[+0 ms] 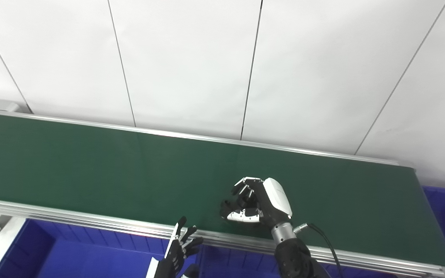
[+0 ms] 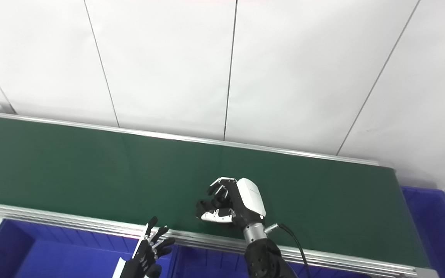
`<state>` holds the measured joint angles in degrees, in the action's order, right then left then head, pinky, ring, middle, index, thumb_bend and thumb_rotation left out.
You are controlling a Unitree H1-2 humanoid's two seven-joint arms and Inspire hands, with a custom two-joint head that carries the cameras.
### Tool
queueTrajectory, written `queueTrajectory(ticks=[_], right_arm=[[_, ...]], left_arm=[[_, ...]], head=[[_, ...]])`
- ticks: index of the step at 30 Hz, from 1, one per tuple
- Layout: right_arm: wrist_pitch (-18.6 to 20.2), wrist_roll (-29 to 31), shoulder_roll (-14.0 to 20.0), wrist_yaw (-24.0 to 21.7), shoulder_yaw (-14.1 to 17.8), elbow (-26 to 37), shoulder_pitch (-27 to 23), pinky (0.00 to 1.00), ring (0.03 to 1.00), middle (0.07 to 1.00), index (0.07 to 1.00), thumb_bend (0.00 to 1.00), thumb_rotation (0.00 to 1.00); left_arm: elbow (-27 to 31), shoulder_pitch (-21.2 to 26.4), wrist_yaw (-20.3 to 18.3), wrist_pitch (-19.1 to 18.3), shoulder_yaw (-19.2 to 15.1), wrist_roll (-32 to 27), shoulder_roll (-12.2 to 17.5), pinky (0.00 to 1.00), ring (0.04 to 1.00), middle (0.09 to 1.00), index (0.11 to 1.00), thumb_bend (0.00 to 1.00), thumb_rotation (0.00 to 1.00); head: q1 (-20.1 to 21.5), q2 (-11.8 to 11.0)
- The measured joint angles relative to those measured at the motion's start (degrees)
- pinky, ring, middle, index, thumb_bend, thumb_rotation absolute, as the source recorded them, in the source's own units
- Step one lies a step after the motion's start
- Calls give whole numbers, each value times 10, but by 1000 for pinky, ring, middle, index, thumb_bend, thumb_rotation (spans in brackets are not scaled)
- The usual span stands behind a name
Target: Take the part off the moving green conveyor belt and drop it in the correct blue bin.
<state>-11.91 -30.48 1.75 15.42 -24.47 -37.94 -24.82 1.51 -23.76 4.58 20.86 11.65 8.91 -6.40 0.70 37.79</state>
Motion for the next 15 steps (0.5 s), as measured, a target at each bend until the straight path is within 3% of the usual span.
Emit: queueTrajectory(ticks=[8,12,15], right_arm=[[-1,24,-6,-15,21,8,7,202,254,351,490,501,130],[0,40,-13,-37,29,19,13,231,285,389,491,500,131],[5,81,-25,-68,54,38,19,222,277,371,490,500,131]], left_arm=[[0,0,0,0,0,-6,0,766,798,909,1000,756,856],[-1,0,0,0,0,-7,0,766,801,912,1000,757,860],[0,0,0,0,0,-8,0,764,800,912,1000,759,862]], head=[[2,1],[1,1],[3,1]])
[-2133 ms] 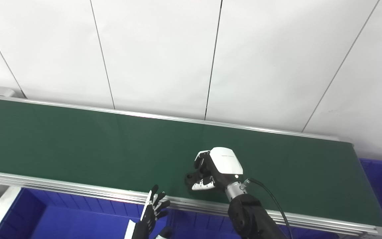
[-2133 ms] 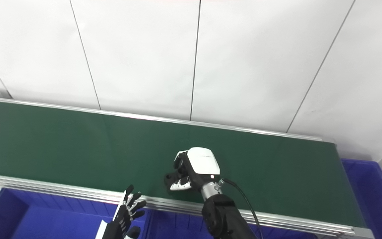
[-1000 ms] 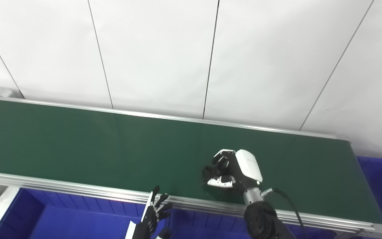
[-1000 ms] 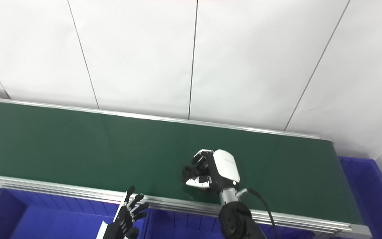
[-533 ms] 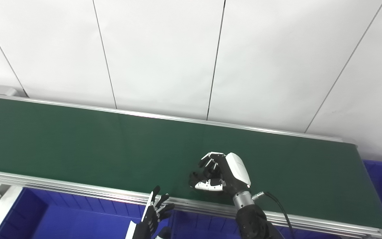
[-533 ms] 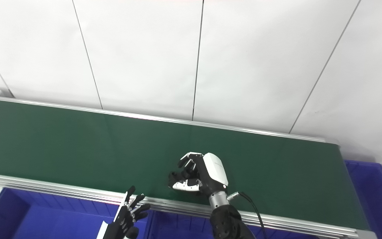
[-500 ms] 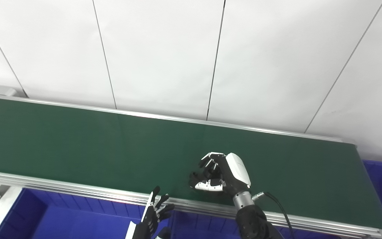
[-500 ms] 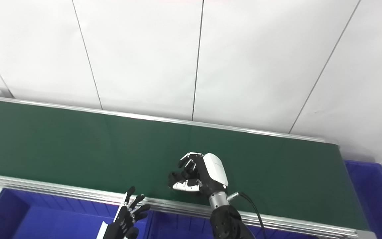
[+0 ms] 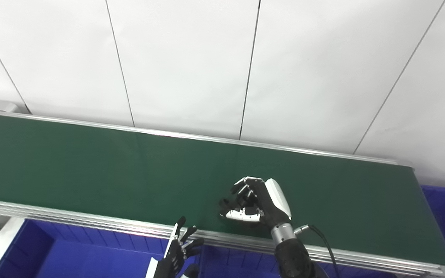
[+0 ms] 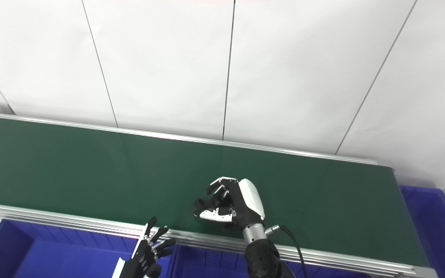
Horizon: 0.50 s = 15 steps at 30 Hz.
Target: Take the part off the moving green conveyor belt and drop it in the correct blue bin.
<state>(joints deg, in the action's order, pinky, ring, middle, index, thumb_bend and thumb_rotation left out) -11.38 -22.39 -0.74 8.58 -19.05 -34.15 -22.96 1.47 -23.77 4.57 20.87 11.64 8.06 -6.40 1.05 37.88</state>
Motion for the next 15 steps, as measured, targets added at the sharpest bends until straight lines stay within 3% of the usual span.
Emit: queueTrajectory(ticks=[8,15], right_arm=[[40,106,-28,-73,56,27,4,199,259,353,488,500,133],[132,197,-51,-117,109,69,14,159,213,333,486,500,136]], left_arm=[[0,0,-2,0,0,-1,0,766,799,911,1000,755,860],[0,0,-5,0,0,-1,0,766,801,914,1000,758,861]], head=[[1,-1],[3,-1]])
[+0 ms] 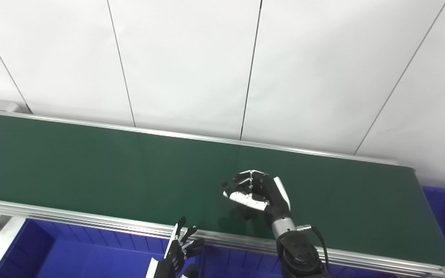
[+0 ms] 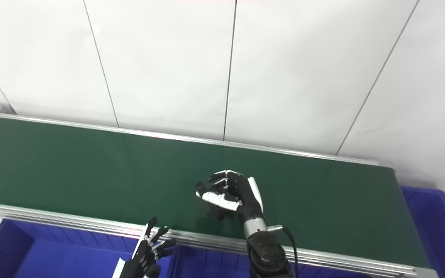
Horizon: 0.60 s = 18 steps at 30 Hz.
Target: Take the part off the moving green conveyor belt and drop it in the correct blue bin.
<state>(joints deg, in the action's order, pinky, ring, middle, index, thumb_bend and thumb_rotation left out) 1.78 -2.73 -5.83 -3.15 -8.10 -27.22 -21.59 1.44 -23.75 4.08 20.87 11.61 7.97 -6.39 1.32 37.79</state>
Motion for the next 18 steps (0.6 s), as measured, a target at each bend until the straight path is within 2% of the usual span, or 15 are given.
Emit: queueTrajectory(ticks=[2,5,9,13,14,16,18], right_arm=[[23,17,-3,-8,9,9,3,157,210,332,487,499,136],[37,31,-5,-16,13,23,7,158,213,339,487,498,136],[46,31,4,-28,2,64,24,158,215,338,488,497,135],[47,10,50,-64,-28,125,48,159,222,332,488,499,134],[48,7,61,-68,-30,137,53,158,223,332,488,500,133],[56,1,89,-80,-29,170,62,154,219,325,488,500,133],[68,1,118,-97,-29,211,73,148,211,315,488,500,134]], left_arm=[[0,0,0,0,0,0,0,767,802,915,1000,759,860],[0,0,0,0,0,-1,0,767,798,913,1000,764,864],[0,0,0,0,0,-1,0,771,798,915,1000,757,878],[0,1,0,-1,-1,-1,0,801,811,922,1000,748,908],[1,1,0,-2,-1,-1,0,807,815,924,1000,745,919],[7,1,-1,-10,-1,-1,0,824,826,933,1000,748,941],[17,1,-2,-18,-1,-1,-1,844,839,950,1000,743,959]], head=[[2,1],[6,2],[17,6],[37,17],[48,28],[59,37],[59,37]])
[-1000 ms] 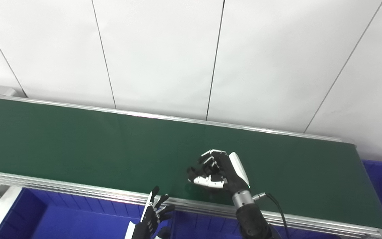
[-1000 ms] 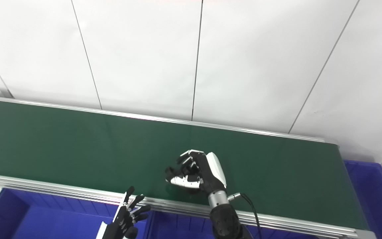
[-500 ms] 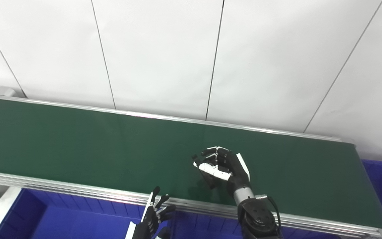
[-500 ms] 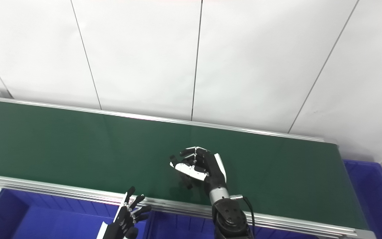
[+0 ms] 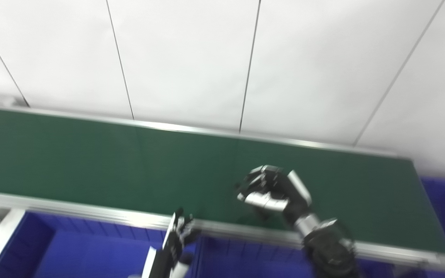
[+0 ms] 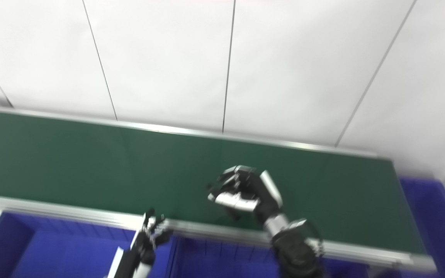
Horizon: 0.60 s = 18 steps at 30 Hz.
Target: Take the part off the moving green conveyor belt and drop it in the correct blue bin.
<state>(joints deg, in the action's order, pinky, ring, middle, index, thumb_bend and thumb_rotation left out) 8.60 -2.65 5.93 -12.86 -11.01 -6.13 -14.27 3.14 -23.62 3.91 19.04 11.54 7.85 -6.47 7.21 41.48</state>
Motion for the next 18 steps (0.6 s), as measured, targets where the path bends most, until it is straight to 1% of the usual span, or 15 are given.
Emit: queueTrajectory(ticks=[1,2,4,6,7,8,9,11,13,14,15,17,18], right_arm=[[1,1,11,-8,0,15,4,146,208,310,488,500,135],[4,3,24,-16,0,31,8,145,207,307,488,501,136],[18,6,44,-32,0,65,20,146,207,306,488,501,137],[24,11,60,-46,-1,96,34,145,205,302,487,502,137],[25,12,65,-54,-1,110,41,144,204,302,487,502,137],[29,14,70,-58,-2,122,48,144,204,301,487,502,137],[35,15,73,-62,-3,133,52,146,205,300,487,502,138],[47,16,83,-70,-3,160,61,155,212,301,487,502,139],[62,20,95,-78,-2,193,76,157,211,300,487,502,138],[68,22,99,-81,-3,206,82,157,210,299,487,502,138],[74,22,103,-81,-3,222,91,158,209,299,487,501,138],[79,22,105,-81,-3,238,107,156,207,301,488,501,138],[82,22,105,-81,-4,244,116,155,206,301,488,501,138]], left_arm=[[4,1,-1,-2,0,-1,0,854,844,959,1000,739,966],[5,3,-2,-4,0,-3,0,867,852,972,1000,740,975],[13,6,-6,-14,0,-12,0,892,865,995,1000,721,989],[21,8,-11,-20,-3,-18,1,902,868,999,1000,715,997],[22,9,-14,-23,-4,-21,3,905,868,1000,1000,713,999],[24,10,-17,-26,-6,-25,6,907,869,1000,1000,712,1000],[29,10,-20,-29,-8,-28,11,906,869,999,1000,711,1000],[44,11,-26,-39,-13,-36,22,907,868,992,1000,724,1000],[54,13,-27,-51,-21,-46,30,908,868,990,1000,704,1000],[59,14,-29,-55,-24,-52,34,907,869,994,1000,690,1000],[63,15,-30,-62,-28,-56,37,904,871,999,1000,683,1000],[69,18,-37,-74,-35,-69,41,901,872,1000,1000,686,1000],[73,18,-38,-79,-35,-75,42,899,872,1000,1000,687,1000]], head=[[14,10],[14,10],[40,25],[40,25],[65,43],[74,49],[91,61],[91,62],[119,82],[120,83],[127,92],[127,92],[133,98]])
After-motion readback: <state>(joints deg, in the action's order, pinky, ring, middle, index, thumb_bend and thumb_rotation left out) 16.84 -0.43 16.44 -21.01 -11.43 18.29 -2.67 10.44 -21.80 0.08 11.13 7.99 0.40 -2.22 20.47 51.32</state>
